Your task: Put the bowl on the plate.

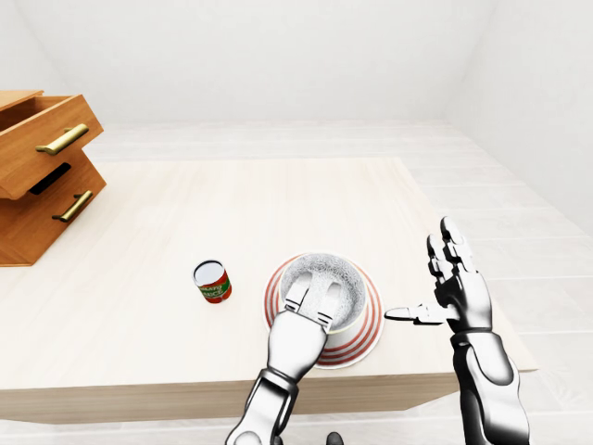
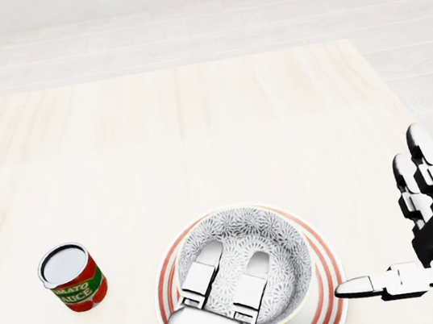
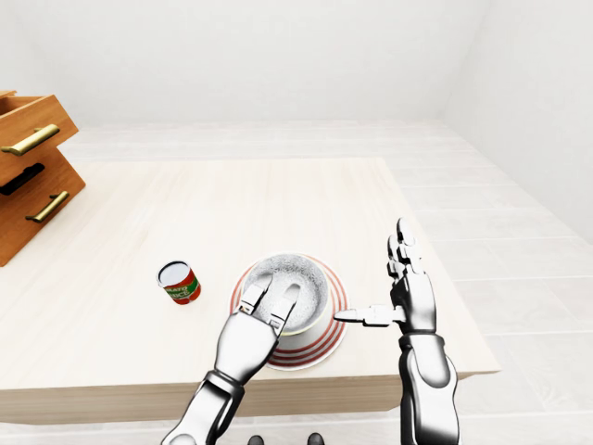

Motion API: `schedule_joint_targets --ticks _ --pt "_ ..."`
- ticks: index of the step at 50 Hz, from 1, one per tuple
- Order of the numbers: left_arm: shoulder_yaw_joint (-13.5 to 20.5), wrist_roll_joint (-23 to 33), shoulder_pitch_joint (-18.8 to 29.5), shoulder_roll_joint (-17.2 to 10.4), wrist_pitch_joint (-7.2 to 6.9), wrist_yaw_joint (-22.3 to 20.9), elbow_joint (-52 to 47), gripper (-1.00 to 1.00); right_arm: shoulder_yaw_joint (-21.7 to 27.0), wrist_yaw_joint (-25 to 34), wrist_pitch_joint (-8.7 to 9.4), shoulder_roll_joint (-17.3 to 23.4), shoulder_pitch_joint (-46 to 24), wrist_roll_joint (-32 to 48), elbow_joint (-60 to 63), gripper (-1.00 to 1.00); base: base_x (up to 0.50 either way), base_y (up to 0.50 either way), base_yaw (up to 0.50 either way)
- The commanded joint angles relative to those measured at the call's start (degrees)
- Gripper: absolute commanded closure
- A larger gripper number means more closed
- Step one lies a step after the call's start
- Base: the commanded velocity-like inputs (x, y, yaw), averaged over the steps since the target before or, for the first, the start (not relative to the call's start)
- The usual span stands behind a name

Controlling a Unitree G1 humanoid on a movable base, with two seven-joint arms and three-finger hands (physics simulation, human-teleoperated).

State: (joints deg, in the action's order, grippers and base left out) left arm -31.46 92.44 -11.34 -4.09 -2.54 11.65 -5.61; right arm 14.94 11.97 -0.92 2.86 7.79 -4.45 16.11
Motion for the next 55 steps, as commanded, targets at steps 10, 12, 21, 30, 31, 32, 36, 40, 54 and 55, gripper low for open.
schedule_joint_targets --ticks 10,12,21,30,31,32,36,40,54,55 --pt "0.2 0.0 -0.9 -0.5 -0.01 -2.0 -0.4 -0.86 0.0 0.0 0.61 0.0 0.2 0.1 1.0 -1.00 0.00 0.00 0.00" --pt "0.2 0.0 -0.9 -0.6 0.01 -2.2 -0.7 -0.86 0.0 0.0 0.75 0.0 0.2 0.1 1.2 -1.00 0.00 0.00 0.00" --pt "-0.3 0.2 -1.8 -0.9 0.01 -3.6 -4.0 -0.87 0.2 0.1 1.49 0.0 0.3 0.1 2.3 -1.00 0.00 0.00 0.00" --pt "-0.6 0.1 -2.4 -1.4 -0.03 -4.9 -6.8 -0.91 0.5 0.2 1.80 -0.1 0.3 0.1 2.8 -1.00 0.00 0.00 0.00" --pt "-0.6 0.2 -2.4 -1.5 -0.10 -4.9 -6.9 -0.92 0.5 0.3 1.89 -0.1 0.3 0.0 2.9 -1.00 0.00 0.00 0.00" --pt "-0.6 0.3 -2.4 -1.5 -0.12 -5.0 -7.1 -0.95 0.5 0.3 1.95 -0.1 0.4 0.0 3.0 -1.00 0.00 0.00 0.00" --pt "-0.6 0.2 -2.8 -1.8 -0.13 -5.8 -8.6 -1.00 0.6 0.4 1.91 -0.2 0.4 -0.1 3.0 -1.00 0.00 0.00 0.00" --pt "-0.5 0.1 -3.0 -2.1 -0.10 -6.5 -10.0 -1.00 0.5 0.3 1.35 -0.2 0.2 0.1 2.2 -1.00 0.00 0.00 0.00" --pt "-0.4 -0.3 -3.5 -2.4 -0.06 -7.2 -11.8 -1.00 0.3 0.3 1.06 -0.3 0.4 0.0 2.0 -1.00 0.00 0.00 0.00" --pt "-0.3 -0.3 -3.5 -2.4 -0.02 -7.4 -11.9 -1.00 0.3 0.3 1.10 -0.3 0.4 0.0 2.0 -1.00 0.00 0.00 0.00"
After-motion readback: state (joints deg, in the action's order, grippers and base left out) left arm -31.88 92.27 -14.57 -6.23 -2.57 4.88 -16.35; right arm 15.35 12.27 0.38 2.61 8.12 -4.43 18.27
